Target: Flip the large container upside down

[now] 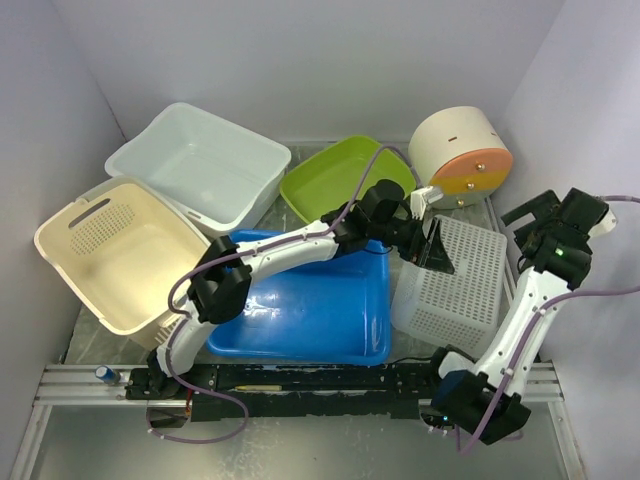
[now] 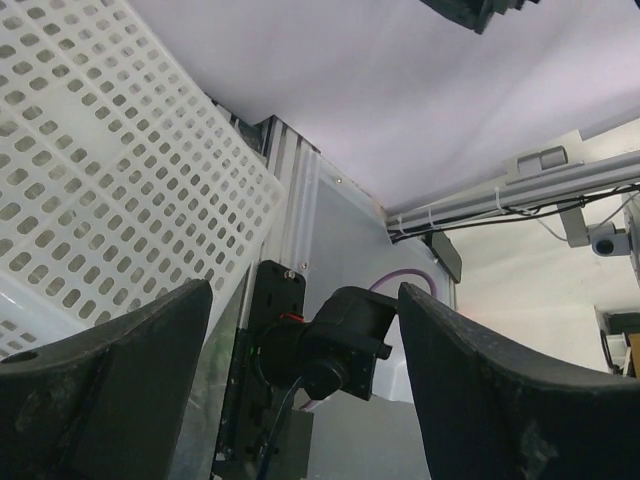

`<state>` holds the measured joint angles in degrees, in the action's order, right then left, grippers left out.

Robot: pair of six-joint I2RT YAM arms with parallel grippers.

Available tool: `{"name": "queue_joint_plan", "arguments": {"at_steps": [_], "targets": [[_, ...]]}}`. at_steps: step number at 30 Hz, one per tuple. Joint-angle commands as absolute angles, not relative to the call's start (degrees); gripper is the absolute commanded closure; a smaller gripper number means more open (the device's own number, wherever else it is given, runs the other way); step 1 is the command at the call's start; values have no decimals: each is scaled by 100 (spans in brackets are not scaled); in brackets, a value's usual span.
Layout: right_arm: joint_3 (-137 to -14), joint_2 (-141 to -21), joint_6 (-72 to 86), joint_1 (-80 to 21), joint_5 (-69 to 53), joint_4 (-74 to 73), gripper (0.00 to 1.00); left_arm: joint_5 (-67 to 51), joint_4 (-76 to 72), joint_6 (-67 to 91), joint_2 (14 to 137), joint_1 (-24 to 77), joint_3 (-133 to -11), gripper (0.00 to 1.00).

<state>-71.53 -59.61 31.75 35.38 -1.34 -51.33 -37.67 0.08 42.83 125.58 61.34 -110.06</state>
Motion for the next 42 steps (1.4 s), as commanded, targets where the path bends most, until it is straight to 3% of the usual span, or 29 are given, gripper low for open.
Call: {"name": "queue_joint_plan", "arguments": {"at_steps": [1, 5, 13, 18, 24, 33, 38, 42], "targets": [[-7352, -5679, 2773, 3244, 343, -5186, 2, -3701, -10, 4098, 12149, 6115, -11218, 13], [-7167, -5517, 2231, 2731, -423, -5020, 2, -3277, 414, 3775, 11132, 5952, -10524, 13], [-5795, -4963, 2492, 1824, -2277, -4577, 0, -975, 1795, 3577, 8321, 5387, -7897, 12], [-5462, -5096, 2965, 632, -1734, -4230, 0, 256, 2798, 3469, 7545, 5350, -7513, 12], [-5331, -5954, 3642, -1362, -180, -3686, 0, 1075, 3539, 3156, 7251, 5328, -7486, 12], [-5200, -6930, 3972, -1102, 1069, -4281, 0, 960, 3594, 2691, 6999, 5414, -7146, 9], [-4891, -6519, 3420, 53, 899, -4374, 0, 1187, 3861, 2169, 6892, 5745, -7101, 8], [-5191, -6245, 3123, 194, 317, -4338, 1, 1224, 3973, 1581, 6780, 6154, -6987, 8]]}}
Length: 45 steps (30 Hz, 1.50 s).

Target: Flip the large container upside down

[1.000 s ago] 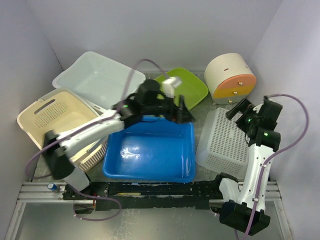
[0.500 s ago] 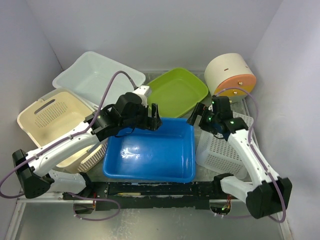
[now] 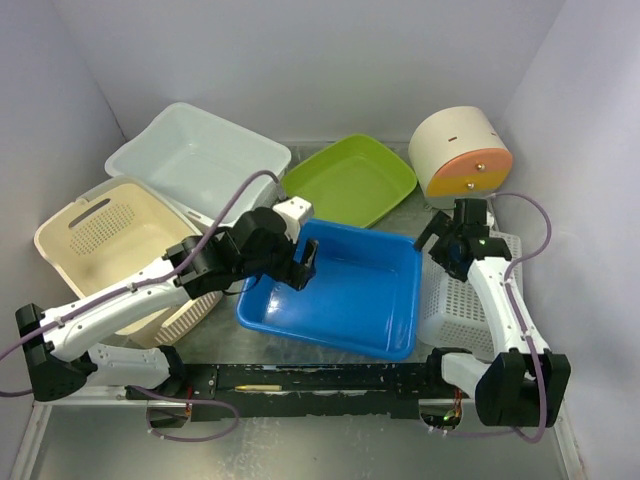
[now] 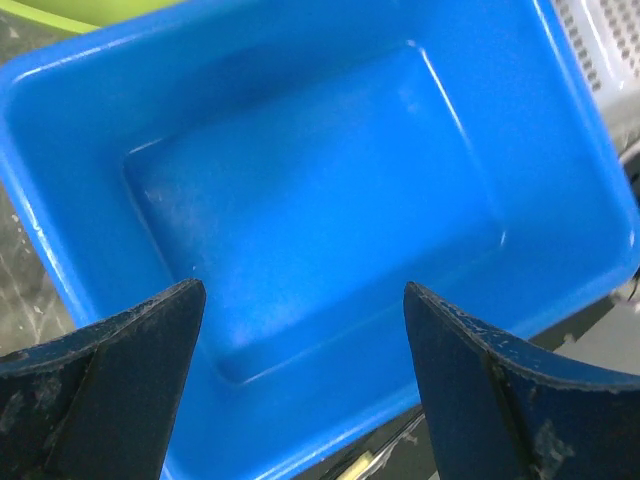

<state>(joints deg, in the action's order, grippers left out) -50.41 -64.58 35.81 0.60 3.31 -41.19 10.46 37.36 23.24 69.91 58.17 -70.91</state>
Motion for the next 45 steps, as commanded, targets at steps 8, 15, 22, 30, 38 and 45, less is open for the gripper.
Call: {"name": "queue_joint_plan", "arguments": {"at_steps": [8, 15, 22, 30, 38, 45], "targets": [[-5315, -5525, 2764, 152, -2042, -3275, 2, 1566, 4198, 1274, 6623, 6724, -6796, 7], [-5266, -5414, 2435, -1188, -2297, -2696, 5, 2339, 4757, 2200, 6671, 6678, -7145, 9], [-5112, -5361, 1883, -3011, -2343, -2297, 11, 1897, 4916, 2857, 6357, 5310, -7708, 10], [-5273, -6222, 1837, -6161, -366, -2445, 11, 2181, 5423, 3421, 6368, 4683, -8591, 9], [-5320, -7218, 1951, -7475, 255, -2519, 11, 2230, 5301, 3367, 6331, 4621, -8538, 10], [-5391, -7568, 1985, -7515, 415, -2865, 44, 2199, 5088, 3336, 6290, 4621, -8285, 10]]}}
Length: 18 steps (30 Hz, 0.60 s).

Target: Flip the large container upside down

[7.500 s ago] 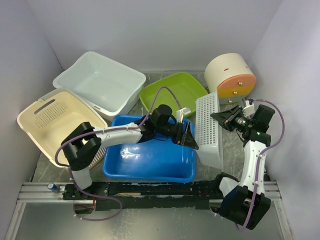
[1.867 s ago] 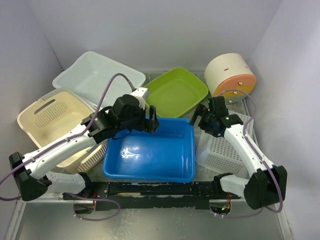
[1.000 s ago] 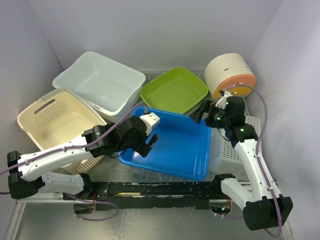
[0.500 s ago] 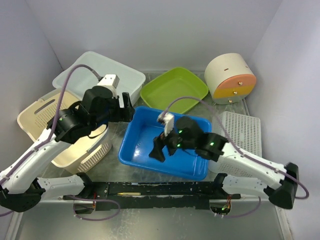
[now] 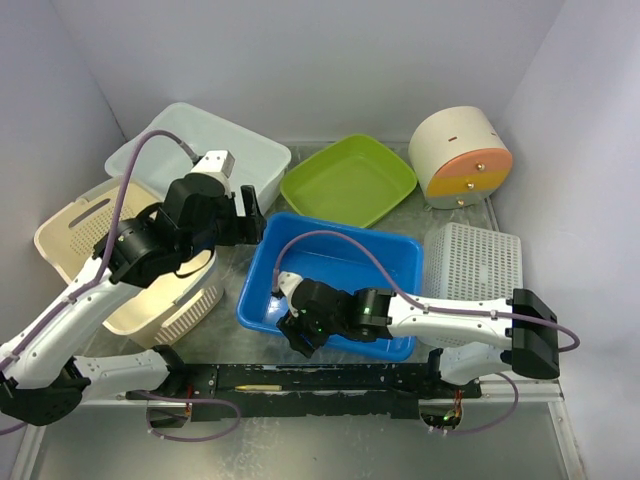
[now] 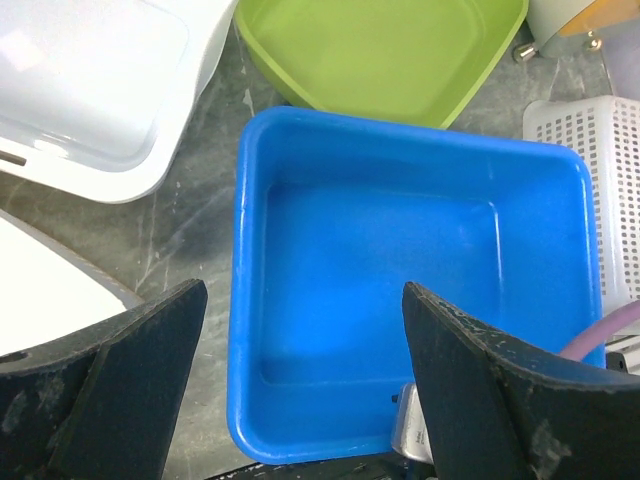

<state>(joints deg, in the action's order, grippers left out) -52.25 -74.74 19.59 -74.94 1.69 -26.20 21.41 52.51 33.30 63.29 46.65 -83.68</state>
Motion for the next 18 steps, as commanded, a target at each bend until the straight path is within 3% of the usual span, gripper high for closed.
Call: {"name": "queue_joint_plan", "arguments": {"at_steps": [1, 11, 16, 18], "targets": [[-5402, -7583, 1982, -7515, 376, -2898, 49, 2197, 5124, 3366, 6350, 4623, -8309, 10], [-6492, -7587, 1940, -7515, -240, -3719, 99, 2056, 5056, 3363, 6664, 4620, -8973, 10], [-7480, -7524, 2215, -7190, -546, -4264, 100, 2588, 5290, 3611, 7003, 4615, -10063, 10], [-7775, -7473, 2326, -6679, -1336, -4322, 100, 2799, 5158, 3634, 7052, 4610, -10328, 11]]}}
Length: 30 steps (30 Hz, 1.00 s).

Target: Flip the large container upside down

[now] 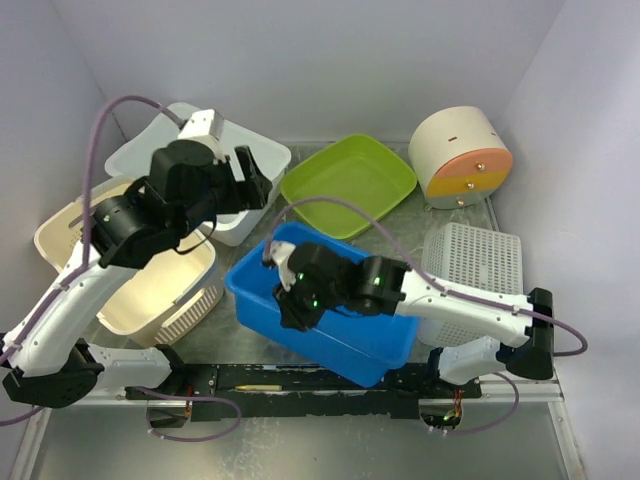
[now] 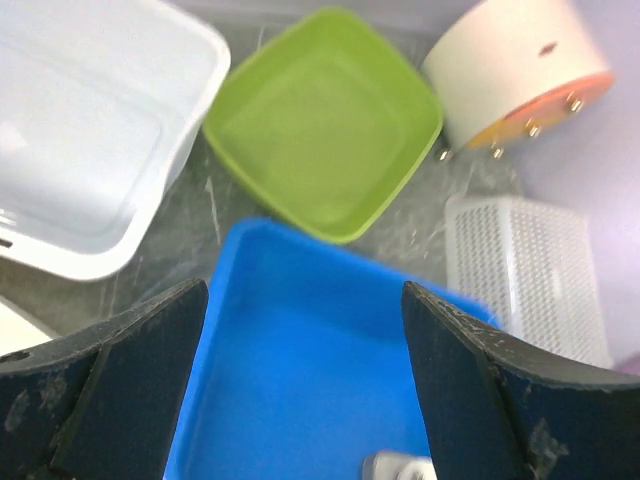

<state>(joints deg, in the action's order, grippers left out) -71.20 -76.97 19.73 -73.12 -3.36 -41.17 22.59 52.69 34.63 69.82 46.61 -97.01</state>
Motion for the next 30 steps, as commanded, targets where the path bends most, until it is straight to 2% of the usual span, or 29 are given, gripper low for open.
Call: {"name": "queue_joint_plan", "arguments": {"at_steps": [1, 4, 9, 14, 17, 23, 27, 30], "targets": [[-7834, -7401, 2422, -6358, -1800, -4235, 100, 2849, 5049, 3635, 7049, 4614, -10422, 11], [-8070, -7248, 2876, -5466, -3128, -3803, 100, 2979, 4688, 3604, 7013, 4608, -10656, 12], [-8163, -7298, 4016, -4482, -4606, -2723, 100, 2976, 4138, 3455, 6954, 4613, -10760, 13], [-7131, -7334, 6336, -3925, -5879, -323, 100, 2830, 4238, 3363, 7189, 4612, -11007, 13], [-6148, -7253, 7626, -3572, -6189, 1203, 100, 2832, 4238, 3350, 7192, 4614, -10975, 13], [-4893, -7096, 7859, -2266, -6554, 1179, 100, 2776, 4223, 3315, 7175, 4614, -10875, 13], [-4603, -7140, 7250, -1549, -6694, 406, 100, 2612, 4198, 3318, 7239, 4610, -10810, 13], [-4743, -7348, 6154, -1132, -6603, -837, 86, 2515, 4189, 3323, 7297, 4612, -10756, 13]]}}
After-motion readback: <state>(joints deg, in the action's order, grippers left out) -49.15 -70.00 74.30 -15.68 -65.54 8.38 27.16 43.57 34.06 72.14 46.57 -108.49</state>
